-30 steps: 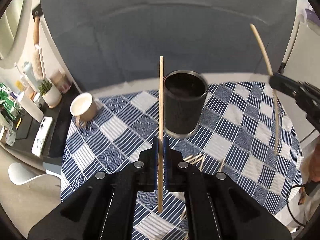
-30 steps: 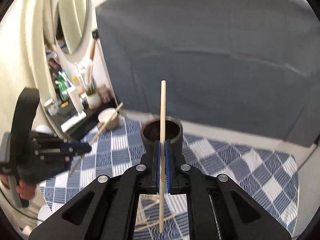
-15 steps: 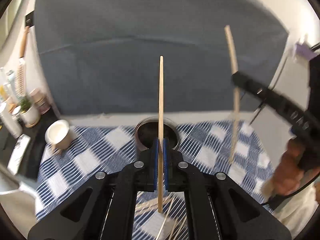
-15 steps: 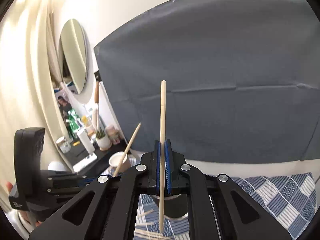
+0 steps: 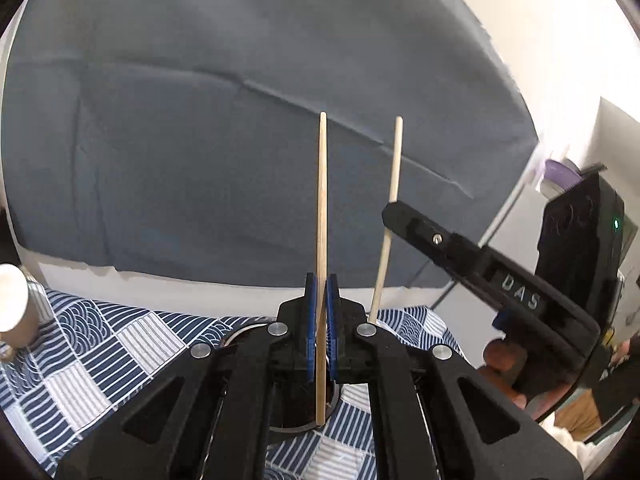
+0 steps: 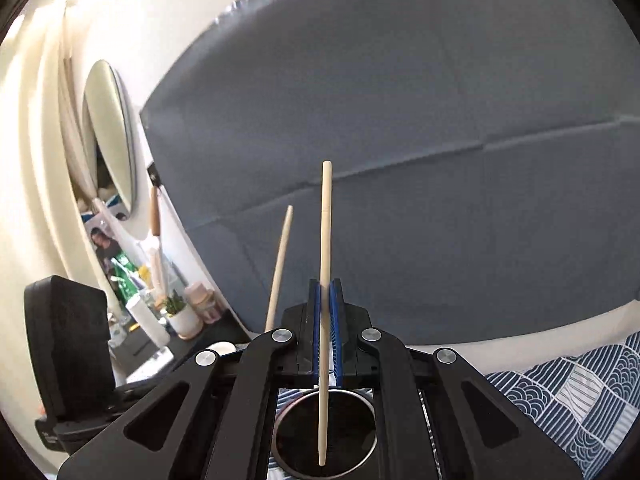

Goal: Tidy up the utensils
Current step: 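Lift the held sticks with both tools and carry them over the black holder, then open both tools to drop the sticks into the black holder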

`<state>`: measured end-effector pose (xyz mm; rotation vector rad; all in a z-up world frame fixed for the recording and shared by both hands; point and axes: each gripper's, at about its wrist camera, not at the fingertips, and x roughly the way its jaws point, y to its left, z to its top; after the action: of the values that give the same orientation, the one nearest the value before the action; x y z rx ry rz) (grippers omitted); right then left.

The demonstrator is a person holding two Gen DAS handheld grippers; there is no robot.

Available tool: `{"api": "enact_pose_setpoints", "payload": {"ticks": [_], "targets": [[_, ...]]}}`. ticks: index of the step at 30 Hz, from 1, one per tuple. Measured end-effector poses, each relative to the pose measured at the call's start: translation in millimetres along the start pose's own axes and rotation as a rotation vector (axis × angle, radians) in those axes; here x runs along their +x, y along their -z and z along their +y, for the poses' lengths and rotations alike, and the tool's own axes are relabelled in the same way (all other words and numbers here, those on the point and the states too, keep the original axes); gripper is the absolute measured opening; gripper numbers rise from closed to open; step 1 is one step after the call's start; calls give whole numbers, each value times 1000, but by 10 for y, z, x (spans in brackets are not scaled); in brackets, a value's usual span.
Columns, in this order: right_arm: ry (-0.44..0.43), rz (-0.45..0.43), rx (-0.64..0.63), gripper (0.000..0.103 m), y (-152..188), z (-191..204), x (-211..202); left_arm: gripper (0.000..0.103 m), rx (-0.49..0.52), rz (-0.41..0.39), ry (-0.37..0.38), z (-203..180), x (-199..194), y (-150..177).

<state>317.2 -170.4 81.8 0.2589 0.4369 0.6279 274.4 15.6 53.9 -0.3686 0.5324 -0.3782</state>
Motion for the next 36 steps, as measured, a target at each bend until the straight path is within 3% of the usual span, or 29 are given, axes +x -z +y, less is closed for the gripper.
{"api": "enact_pose_setpoints", "payload": {"ticks": [6, 12, 24, 26, 28, 31, 36], "targets": [[35, 44, 2, 5, 188, -77, 297, 5, 23, 24, 33, 79, 243, 131], [54, 128, 10, 5, 453, -149, 423, 5, 2, 68, 18, 176, 351, 357], [102, 276, -134, 9, 771, -34, 307, 7, 80, 128, -12, 129, 152, 577], [122, 277, -140, 18, 777, -19, 246, 16, 80, 127, -25, 122, 75, 567], [127, 279, -145, 41, 747, -2, 157, 32, 83, 128, -44, 95, -26, 555], [155, 272, -166, 47, 683, 31, -52, 44, 88, 125, -72, 47, -206, 571], [190, 278, -167, 70, 645, 9, -400, 63, 104, 134, -143, -63, -460, 694]]}}
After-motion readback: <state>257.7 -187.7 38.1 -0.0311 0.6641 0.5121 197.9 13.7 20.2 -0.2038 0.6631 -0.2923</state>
